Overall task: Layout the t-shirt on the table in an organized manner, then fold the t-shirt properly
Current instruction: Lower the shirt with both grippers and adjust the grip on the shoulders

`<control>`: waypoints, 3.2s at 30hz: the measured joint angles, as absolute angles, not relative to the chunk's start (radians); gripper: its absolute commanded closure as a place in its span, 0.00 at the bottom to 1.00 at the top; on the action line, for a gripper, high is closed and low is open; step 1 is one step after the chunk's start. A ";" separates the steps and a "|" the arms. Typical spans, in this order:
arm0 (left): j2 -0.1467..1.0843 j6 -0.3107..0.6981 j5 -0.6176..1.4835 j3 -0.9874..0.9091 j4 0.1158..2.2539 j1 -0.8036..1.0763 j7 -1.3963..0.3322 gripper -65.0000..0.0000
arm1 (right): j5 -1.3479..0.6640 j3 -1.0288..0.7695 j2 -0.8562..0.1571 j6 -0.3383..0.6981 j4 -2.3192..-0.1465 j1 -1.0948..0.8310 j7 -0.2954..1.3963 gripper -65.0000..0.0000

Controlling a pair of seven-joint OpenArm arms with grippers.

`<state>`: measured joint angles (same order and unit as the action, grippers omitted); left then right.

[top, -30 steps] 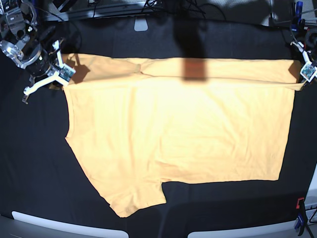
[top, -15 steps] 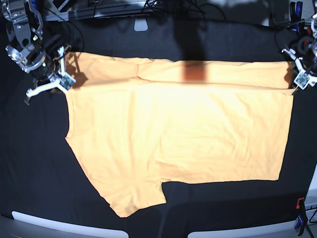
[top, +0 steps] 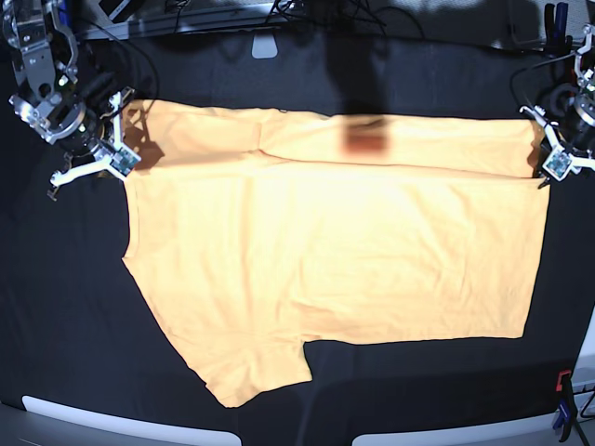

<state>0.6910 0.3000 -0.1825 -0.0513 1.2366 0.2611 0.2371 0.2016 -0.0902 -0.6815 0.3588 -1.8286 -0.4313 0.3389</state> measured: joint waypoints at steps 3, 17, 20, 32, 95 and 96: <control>0.667 0.297 -0.183 -0.051 1.235 0.252 0.237 1.00 | 0.165 -0.071 -0.682 0.366 -1.776 -0.389 0.341 1.00; 0.651 0.297 -0.183 -0.051 1.232 0.238 0.216 1.00 | 0.182 0.089 -0.682 0.385 -1.702 -0.258 0.371 1.00; 0.651 0.297 -0.183 -0.051 1.232 0.234 0.215 1.00 | 0.183 0.090 -0.682 0.386 -1.702 -0.258 0.376 1.00; 0.651 0.299 -0.183 -0.051 1.232 0.207 0.213 1.00 | 0.182 0.090 -0.701 0.386 -1.702 -0.257 0.412 0.70; 0.837 0.274 -0.582 -0.054 1.396 0.521 0.271 0.80 | 0.048 -0.207 -0.709 0.356 -2.000 -0.588 0.485 0.64; 0.837 0.274 -0.582 -0.054 1.396 0.521 0.271 0.84 | 0.048 -0.207 -0.709 0.356 -2.000 -0.588 0.485 0.64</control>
<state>0.8371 0.2745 -0.5823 -0.0544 1.3960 0.5209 0.2707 0.0479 -0.2066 -0.7090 0.3561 -1.9995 -0.5877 0.4847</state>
